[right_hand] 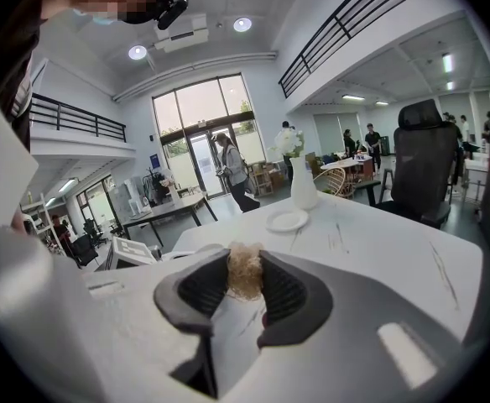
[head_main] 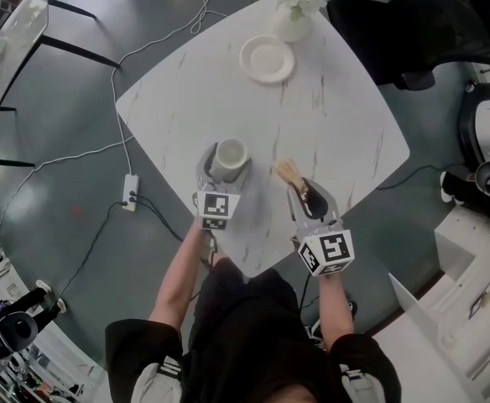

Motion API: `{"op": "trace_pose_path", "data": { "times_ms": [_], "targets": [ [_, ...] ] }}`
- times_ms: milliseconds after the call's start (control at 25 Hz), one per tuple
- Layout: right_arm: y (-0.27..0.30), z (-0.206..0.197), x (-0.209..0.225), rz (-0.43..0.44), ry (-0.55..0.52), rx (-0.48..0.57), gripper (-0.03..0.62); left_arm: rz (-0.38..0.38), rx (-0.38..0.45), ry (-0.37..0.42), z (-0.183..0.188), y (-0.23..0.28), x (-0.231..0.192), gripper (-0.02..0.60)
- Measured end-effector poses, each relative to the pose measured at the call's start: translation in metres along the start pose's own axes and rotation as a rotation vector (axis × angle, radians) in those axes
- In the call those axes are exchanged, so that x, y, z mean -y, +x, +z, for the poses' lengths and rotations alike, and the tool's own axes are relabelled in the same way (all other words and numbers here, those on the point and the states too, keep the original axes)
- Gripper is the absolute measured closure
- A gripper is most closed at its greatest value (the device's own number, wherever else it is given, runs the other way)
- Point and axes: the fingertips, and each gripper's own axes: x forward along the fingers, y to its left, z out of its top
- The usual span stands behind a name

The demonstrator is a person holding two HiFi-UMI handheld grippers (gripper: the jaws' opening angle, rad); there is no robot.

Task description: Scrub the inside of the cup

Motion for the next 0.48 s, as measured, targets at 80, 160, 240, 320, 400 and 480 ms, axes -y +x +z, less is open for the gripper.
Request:
{"op": "trace_pose_path", "data": {
  "times_ms": [80,160,240,320,400,480],
  "targets": [
    [-0.001,-0.001,-0.003,0.005,-0.004,-0.002,0.487,0.005,-0.005,-0.003,-0.003,-0.002,0.0,0.199],
    [-0.002,-0.002,-0.005,0.009,-0.006,0.0,0.487,0.006,-0.008,-0.009,-0.005,-0.005,0.0,0.196],
    [-0.005,-0.002,-0.006,0.013,-0.007,0.002,0.487,0.006,-0.011,-0.015,-0.005,-0.01,0.002,0.196],
    [-0.008,-0.001,-0.007,0.018,-0.011,0.005,0.487,0.006,-0.017,-0.019,-0.006,-0.015,0.006,0.196],
    [-0.011,0.0,-0.009,0.025,-0.017,0.008,0.487,0.005,-0.027,-0.022,-0.006,-0.02,0.01,0.196],
    [-0.013,0.002,-0.012,0.033,-0.022,0.013,0.487,0.007,-0.03,-0.026,-0.005,-0.028,0.014,0.196]
  ]
}}
